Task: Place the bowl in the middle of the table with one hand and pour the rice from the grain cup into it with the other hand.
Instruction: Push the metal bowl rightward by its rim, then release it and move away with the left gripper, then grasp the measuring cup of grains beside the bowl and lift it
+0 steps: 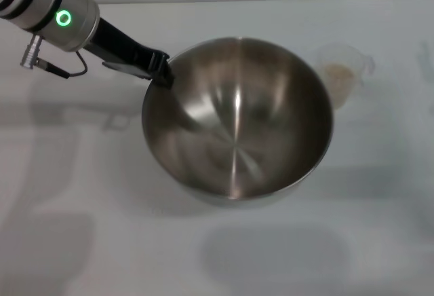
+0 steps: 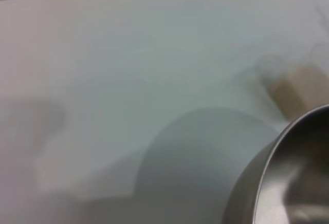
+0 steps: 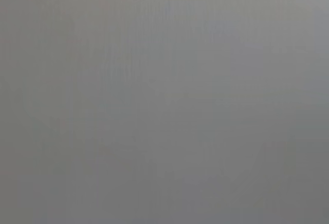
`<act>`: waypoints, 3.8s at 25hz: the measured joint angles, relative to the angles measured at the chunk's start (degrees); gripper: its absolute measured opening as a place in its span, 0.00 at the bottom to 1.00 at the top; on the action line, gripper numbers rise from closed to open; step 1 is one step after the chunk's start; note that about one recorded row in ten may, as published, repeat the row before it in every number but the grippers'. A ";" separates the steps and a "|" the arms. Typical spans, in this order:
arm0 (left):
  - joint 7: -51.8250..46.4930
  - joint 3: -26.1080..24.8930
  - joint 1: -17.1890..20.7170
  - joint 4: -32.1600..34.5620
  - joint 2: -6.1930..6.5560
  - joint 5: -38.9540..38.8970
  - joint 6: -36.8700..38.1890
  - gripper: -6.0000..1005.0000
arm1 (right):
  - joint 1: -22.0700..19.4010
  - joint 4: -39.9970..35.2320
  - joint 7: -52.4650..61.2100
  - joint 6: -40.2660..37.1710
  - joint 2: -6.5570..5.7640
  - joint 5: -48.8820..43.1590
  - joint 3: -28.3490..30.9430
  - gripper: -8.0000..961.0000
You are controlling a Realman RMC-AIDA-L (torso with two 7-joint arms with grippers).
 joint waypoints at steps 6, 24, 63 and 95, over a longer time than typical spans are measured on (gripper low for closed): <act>0.23 -0.08 -2.42 -0.04 -0.15 -2.59 -0.05 0.05 | -0.15 -0.10 0.26 -0.33 0.00 0.00 0.00 0.73; 0.34 6.66 -7.45 6.81 -0.32 0.96 10.74 0.05 | -1.52 0.25 0.43 -3.00 0.08 -0.07 -0.43 0.73; 0.86 8.18 -8.15 16.25 0.01 3.20 21.66 0.11 | -1.76 0.24 0.43 -2.89 0.17 -0.09 -0.70 0.73; -18.59 37.46 27.78 8.48 -0.13 1.26 134.09 0.16 | -2.13 0.39 0.43 -2.32 0.19 0.05 -0.71 0.73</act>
